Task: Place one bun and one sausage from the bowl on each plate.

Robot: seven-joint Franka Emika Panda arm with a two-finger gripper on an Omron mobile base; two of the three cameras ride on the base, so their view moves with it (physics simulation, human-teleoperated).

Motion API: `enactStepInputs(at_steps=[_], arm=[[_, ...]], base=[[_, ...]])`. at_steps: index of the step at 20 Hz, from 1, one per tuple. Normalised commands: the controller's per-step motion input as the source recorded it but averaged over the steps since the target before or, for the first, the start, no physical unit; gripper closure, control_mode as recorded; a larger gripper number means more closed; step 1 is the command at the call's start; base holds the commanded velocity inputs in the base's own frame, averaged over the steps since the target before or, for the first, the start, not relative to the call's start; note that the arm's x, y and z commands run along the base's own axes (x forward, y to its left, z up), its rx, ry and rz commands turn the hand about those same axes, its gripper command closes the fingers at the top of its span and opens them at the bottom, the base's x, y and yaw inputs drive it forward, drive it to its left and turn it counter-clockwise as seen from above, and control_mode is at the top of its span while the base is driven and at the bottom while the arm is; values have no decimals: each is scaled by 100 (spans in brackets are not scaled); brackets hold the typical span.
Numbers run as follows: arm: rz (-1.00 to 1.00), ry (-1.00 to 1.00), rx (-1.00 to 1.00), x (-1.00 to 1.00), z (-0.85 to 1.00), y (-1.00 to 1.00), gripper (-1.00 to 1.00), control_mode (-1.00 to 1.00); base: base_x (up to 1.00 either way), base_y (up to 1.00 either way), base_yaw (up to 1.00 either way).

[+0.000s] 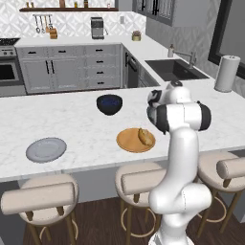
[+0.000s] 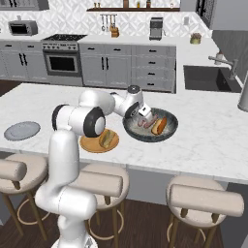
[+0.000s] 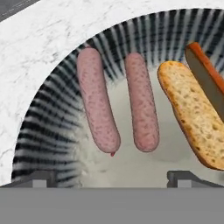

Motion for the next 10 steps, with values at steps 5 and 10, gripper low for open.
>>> enactStepInputs(at_steps=[5,10], arm=[[3,0,0,59,-35,0,-100,-100],[5,0,0,20,-18,-6,-100,-100]], base=[[0,0,0],[0,0,0]])
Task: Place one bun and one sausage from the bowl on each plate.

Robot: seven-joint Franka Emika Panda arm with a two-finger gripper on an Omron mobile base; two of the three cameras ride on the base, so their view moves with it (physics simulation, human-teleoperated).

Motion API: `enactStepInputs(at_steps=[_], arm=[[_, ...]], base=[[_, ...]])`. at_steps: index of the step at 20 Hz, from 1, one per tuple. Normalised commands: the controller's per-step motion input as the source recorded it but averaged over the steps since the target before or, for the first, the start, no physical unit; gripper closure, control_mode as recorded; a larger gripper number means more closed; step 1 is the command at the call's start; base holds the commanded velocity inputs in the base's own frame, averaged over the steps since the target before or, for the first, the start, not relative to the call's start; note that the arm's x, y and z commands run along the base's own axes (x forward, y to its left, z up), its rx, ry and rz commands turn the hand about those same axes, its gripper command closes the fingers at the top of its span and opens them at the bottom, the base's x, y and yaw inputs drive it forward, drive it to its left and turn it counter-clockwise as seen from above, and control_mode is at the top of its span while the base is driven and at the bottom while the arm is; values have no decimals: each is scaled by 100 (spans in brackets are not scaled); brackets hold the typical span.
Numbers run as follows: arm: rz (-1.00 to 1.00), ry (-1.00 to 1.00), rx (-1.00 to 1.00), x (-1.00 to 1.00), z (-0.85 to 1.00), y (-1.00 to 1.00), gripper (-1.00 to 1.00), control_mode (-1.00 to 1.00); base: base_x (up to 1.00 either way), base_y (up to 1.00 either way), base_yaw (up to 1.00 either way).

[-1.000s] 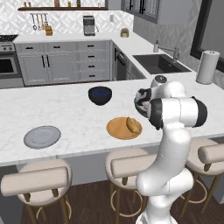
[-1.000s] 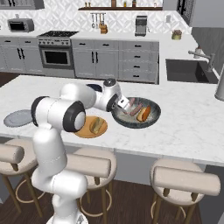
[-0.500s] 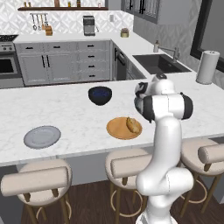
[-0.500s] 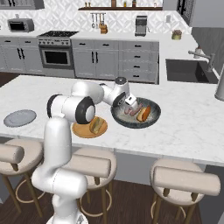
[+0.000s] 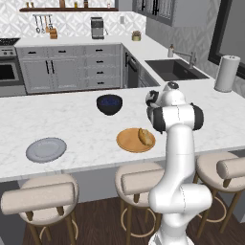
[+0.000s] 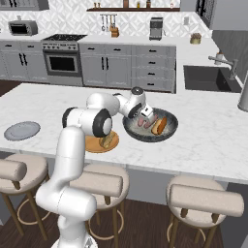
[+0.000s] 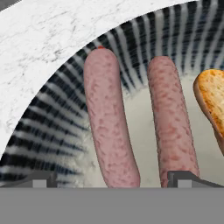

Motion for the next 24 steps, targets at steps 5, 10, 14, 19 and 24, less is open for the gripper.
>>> enactStepInputs(at_steps=[5,10,14,19,24], arm=[[8,0,0,17,-19,-1,-100,-100],[6,0,0,10,-33,0,-100,-100],[8,0,0,14,-31,-1,-100,-100],[9,0,0,0,-33,-1,-100,-100],[8,-2,0,0,-38,1,100,-100]], base=[[0,0,0],[0,0,0],[0,0,0],[0,0,0],[0,0,0]])
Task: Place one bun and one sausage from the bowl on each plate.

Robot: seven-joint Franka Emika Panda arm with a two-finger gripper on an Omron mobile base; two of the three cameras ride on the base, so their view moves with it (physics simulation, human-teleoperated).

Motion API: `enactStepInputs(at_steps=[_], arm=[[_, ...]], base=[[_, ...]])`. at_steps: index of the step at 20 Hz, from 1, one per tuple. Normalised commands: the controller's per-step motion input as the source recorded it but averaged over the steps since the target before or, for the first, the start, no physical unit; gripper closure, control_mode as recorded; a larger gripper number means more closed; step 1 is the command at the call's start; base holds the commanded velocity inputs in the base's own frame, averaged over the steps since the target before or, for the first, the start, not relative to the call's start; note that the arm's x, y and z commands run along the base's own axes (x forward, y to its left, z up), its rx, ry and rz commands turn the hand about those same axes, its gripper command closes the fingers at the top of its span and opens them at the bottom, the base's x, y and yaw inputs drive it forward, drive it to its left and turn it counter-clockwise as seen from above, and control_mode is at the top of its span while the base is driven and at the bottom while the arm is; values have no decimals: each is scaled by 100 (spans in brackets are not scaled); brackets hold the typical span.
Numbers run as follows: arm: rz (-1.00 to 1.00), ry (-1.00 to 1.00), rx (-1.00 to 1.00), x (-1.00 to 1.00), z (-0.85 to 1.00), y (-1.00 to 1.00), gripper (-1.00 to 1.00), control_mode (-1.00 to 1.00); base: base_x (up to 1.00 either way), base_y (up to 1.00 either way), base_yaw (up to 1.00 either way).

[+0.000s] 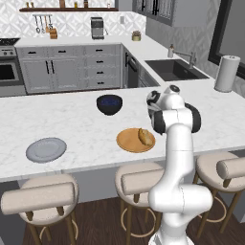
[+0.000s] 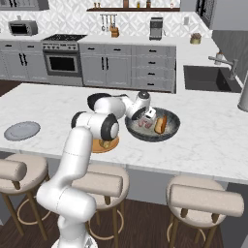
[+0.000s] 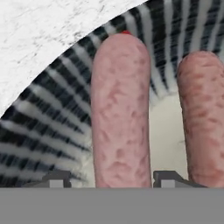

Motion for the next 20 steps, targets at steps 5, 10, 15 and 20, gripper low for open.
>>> enactStepInputs(at_steps=[5,10,15,20], arm=[[7,0,0,0,-4,16,100,-100],[6,3,0,-46,37,12,100,-100],[2,1,0,-100,76,3,100,-100],[12,2,-7,-93,75,52,100,-100]], base=[[0,0,0],[0,0,0],[0,0,0],[0,0,0]])
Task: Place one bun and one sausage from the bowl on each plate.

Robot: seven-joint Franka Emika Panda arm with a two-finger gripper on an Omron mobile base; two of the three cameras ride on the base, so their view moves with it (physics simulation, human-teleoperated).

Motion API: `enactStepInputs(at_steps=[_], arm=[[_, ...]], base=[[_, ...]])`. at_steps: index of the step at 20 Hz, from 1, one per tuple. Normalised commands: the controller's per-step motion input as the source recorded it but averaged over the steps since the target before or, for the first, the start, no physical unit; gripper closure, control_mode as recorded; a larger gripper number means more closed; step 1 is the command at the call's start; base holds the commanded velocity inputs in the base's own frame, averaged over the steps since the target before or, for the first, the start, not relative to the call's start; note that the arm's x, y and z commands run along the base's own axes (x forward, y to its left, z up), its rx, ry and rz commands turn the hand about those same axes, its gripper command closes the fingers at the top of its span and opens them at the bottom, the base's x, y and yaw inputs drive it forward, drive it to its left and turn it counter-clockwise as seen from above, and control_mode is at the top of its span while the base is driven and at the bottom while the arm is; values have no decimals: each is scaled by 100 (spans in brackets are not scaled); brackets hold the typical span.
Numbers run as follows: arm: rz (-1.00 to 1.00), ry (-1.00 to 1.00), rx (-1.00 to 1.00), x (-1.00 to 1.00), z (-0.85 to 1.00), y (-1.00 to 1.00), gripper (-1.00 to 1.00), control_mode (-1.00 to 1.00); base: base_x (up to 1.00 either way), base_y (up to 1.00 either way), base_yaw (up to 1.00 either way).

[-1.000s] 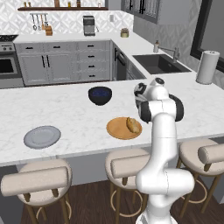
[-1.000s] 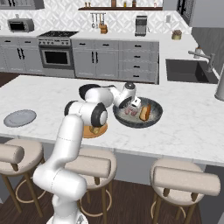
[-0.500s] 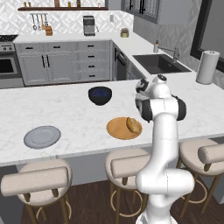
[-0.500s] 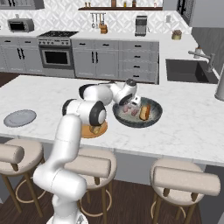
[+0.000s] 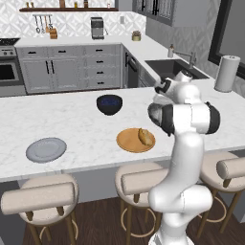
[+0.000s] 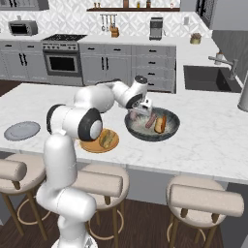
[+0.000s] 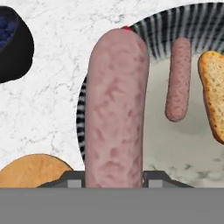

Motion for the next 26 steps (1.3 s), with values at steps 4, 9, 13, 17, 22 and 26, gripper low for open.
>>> enactStepInputs(at_steps=[4,9,13,17,22,26], arm=[[18,0,-10,-57,67,80,100,-100],[18,3,-12,-65,23,90,100,-100],[11,1,-10,-40,0,90,100,-100],[2,13,-4,-2,-17,66,100,-100],[-1,7,-9,-13,-52,21,100,-100],[-4,9,-11,-4,-60,24,100,-100]], base=[[0,0,0],[0,0,0],[0,0,0],[0,0,0],[0,0,0],[0,0,0]])
